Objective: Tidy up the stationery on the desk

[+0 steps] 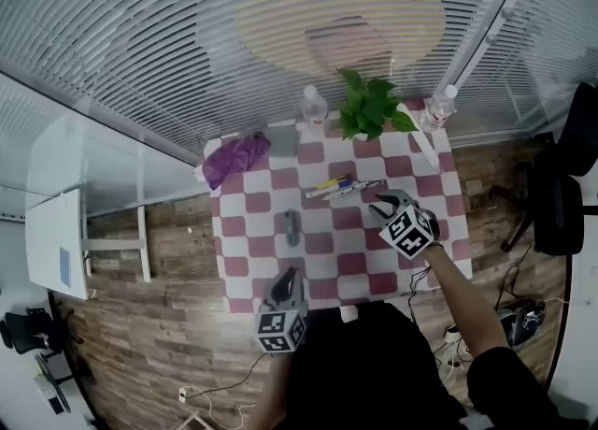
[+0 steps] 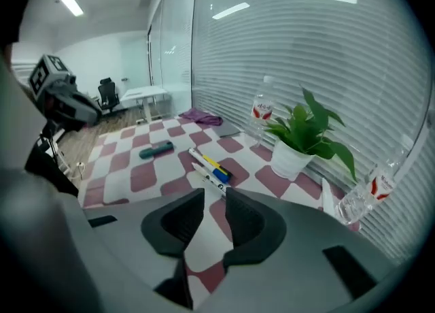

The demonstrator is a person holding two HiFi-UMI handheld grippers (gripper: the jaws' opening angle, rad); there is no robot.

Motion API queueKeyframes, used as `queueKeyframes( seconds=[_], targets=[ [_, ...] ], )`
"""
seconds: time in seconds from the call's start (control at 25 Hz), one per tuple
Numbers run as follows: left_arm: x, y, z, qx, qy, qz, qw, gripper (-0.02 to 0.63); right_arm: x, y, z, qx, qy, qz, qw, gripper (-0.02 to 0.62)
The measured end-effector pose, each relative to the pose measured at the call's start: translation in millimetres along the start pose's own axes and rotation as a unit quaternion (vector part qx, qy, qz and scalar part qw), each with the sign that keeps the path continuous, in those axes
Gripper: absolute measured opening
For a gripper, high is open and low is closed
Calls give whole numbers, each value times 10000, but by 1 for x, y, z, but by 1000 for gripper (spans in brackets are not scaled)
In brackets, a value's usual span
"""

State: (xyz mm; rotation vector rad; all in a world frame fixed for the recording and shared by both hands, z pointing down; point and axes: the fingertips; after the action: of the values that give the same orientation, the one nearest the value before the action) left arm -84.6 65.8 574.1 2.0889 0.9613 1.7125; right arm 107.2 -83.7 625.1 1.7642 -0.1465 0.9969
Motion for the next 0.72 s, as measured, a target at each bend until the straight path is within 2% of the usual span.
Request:
queueKeyframes(
  seconds=[0.2,0.4,0.6,0.72],
  targets=[
    [-3,-11,9,136,49,18,9999,43,16,32,18,-95,-571,-432,9974,126],
    [-5,-15,12,158,185,13,9997,43,36,60,28,-469,-1308,-976,9855,129],
    [-6,-14,15,215,277,11,9994,43,52,77,33,-857,-1457,-1375,9760,129],
    [-6,-15,15,209,265,-31,9994,43,57,83,33,-912,-1517,-1453,9734,129]
  ],
)
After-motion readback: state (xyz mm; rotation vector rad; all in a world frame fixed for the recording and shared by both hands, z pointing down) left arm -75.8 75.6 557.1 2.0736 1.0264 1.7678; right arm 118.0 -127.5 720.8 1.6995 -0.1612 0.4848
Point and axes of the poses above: the fingertips, and each gripper's own axes: y forward along the fingers, z to its right, x out of its underside
